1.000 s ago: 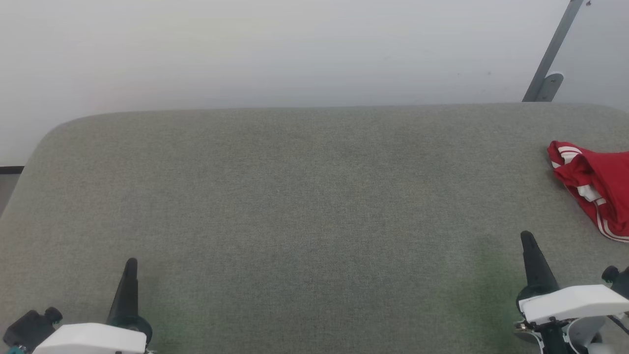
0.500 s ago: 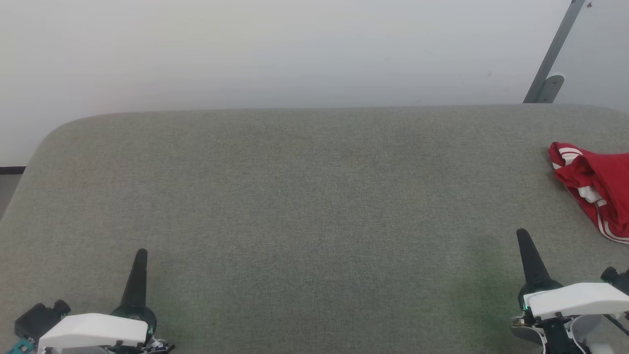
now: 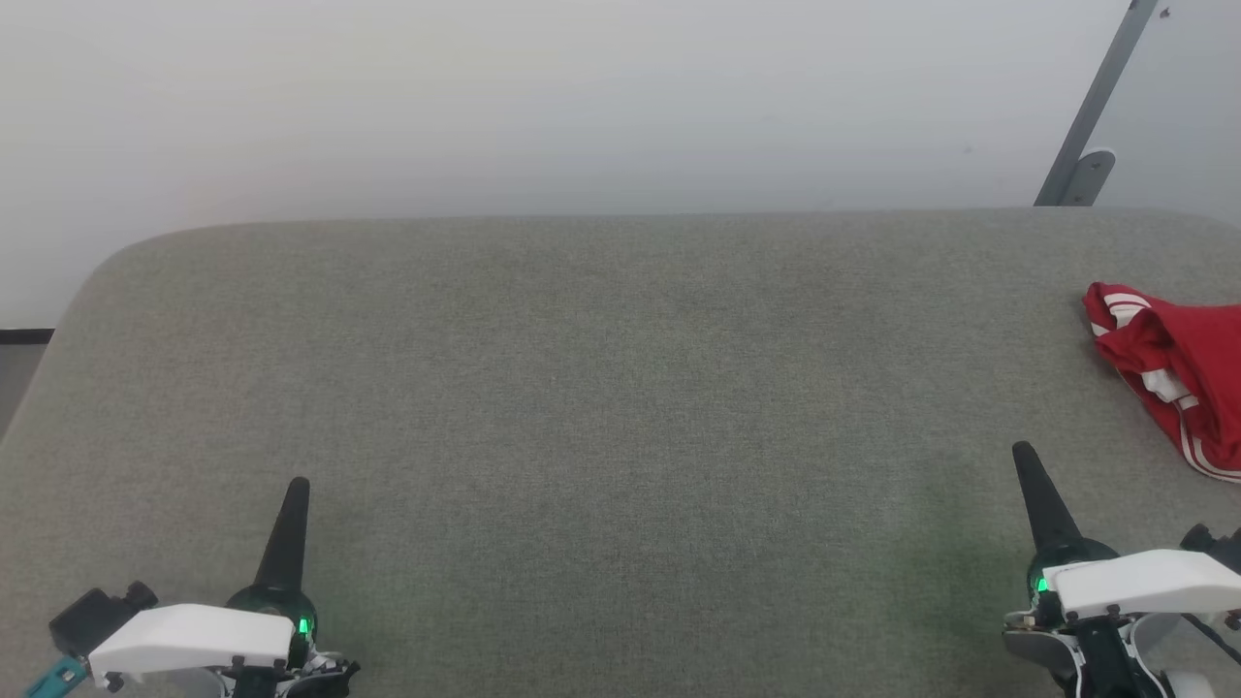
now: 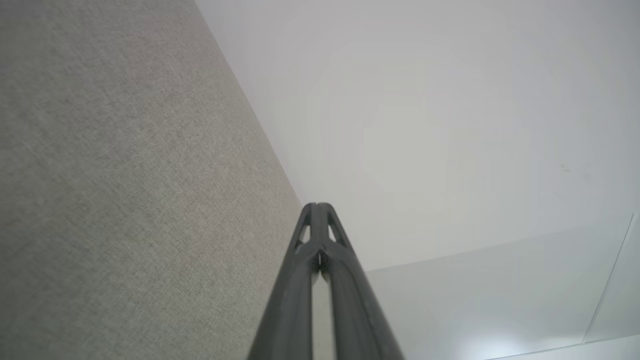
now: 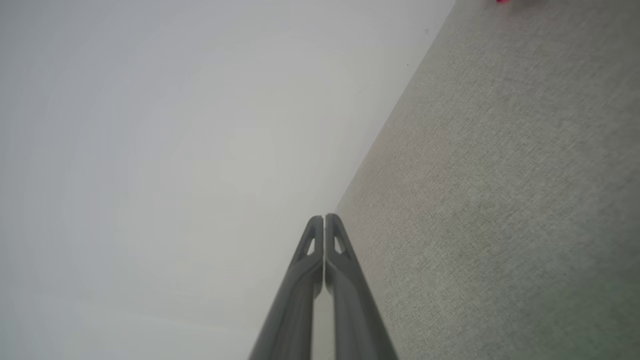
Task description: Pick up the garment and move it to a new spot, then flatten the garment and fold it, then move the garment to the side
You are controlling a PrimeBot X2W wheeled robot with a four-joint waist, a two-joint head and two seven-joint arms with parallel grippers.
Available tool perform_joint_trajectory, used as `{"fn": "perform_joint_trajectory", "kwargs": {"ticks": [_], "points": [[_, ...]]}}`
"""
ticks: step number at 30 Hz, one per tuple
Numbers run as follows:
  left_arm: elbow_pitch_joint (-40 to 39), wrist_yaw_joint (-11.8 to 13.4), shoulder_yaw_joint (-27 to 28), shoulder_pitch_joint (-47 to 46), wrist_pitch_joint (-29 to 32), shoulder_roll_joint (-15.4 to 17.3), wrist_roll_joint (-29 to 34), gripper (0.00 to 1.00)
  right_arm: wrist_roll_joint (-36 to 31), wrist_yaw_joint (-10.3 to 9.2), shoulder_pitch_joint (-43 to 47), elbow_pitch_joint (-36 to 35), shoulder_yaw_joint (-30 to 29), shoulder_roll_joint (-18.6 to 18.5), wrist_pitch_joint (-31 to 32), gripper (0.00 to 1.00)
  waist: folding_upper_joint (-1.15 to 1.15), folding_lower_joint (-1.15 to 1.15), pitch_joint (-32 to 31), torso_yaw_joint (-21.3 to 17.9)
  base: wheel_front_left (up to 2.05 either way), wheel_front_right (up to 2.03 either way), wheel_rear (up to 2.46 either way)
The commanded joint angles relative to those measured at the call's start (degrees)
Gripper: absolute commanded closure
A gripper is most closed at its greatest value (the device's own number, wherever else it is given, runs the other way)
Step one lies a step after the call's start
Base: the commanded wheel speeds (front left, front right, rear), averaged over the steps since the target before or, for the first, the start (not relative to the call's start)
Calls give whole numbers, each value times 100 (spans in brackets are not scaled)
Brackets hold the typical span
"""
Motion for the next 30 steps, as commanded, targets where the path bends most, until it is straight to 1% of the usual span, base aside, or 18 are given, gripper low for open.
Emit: {"fn": "perform_joint_trajectory", "kwargs": {"ticks": [1,30], "points": [[-12,-18,-9,-135,36,12,-143,100,151,-2,-86,-52,-20,2,52,100,0,0,-2,2,0,0,0],[144,-25,-63,-377,388,-181,-1246,100,1502,-3,-172,-35,-35,85,401,100,0,0,-38,35,0,0,0]]}}
